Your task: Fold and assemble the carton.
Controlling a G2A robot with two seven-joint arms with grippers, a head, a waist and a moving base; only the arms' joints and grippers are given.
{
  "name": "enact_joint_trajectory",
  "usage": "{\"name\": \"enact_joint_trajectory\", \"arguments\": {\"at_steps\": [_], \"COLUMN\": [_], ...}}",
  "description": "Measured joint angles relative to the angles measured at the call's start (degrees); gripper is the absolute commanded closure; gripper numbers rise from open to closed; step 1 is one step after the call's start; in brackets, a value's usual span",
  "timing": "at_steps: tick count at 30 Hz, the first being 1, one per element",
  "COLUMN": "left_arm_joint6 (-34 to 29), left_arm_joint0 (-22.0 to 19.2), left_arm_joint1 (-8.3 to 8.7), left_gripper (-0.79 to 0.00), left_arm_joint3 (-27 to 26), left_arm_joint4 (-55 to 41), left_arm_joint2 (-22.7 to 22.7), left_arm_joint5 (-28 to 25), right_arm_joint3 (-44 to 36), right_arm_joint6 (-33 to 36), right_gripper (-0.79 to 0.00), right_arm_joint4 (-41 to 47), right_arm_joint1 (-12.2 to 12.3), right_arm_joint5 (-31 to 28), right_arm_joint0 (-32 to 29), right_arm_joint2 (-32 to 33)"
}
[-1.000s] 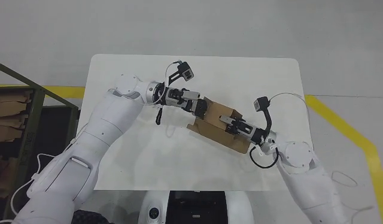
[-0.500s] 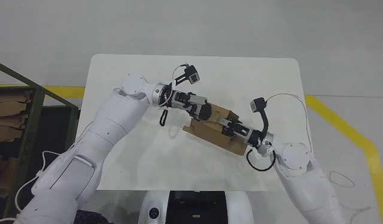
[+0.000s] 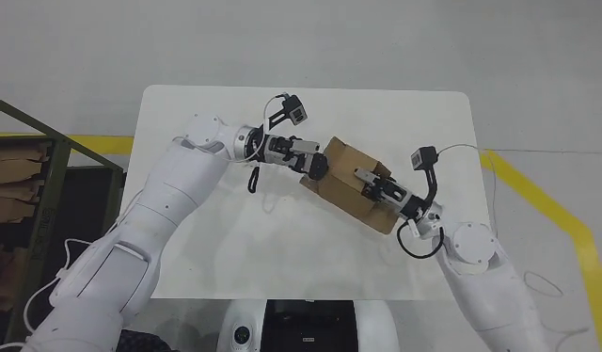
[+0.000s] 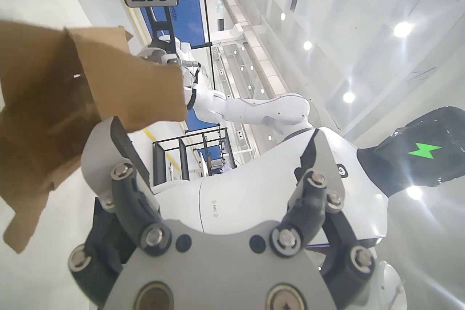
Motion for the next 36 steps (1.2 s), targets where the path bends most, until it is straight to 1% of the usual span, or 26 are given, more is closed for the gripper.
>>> {"name": "enact_joint_trajectory", "arguments": {"at_steps": [10, 17, 20, 29, 36], "left_arm_joint6": [-0.54, -0.68, 0.09, 1.36, 1.97], "left_arm_joint0": [2.09, 2.57, 2.37, 2.28, 2.31], "left_arm_joint1": [0.45, -0.09, -0.38, -0.92, -1.03], "left_gripper": [-0.785, -0.785, -0.785, -0.785, -0.785], "left_arm_joint3": [-2.02, -1.87, -1.31, 0.19, 0.31], "left_arm_joint4": [0.28, 0.17, 1.38, 0.91, 0.90], "left_arm_joint2": [-1.58, -0.71, -0.07, 0.10, -0.51], "left_arm_joint5": [0.54, 0.69, -0.10, -1.36, -1.96], "right_arm_joint3": [0.33, -1.23, -2.74, -7.29, -8.18], "right_arm_joint6": [-7.51, -11.35, -12.43, -12.66, -11.37], "right_gripper": [0.000, 0.000, 0.000, 0.000, 0.000], "right_arm_joint4": [3.48, 4.94, 5.09, 5.24, 6.78], "right_arm_joint1": [-0.53, -1.14, -1.33, -1.55, -1.67], "right_arm_joint5": [1.14, 2.21, 2.90, 4.15, 5.12], "right_arm_joint0": [0.78, 0.78, 0.23, -2.49, -3.31], "right_arm_joint2": [1.31, 0.04, -0.63, -1.58, -1.91]}}
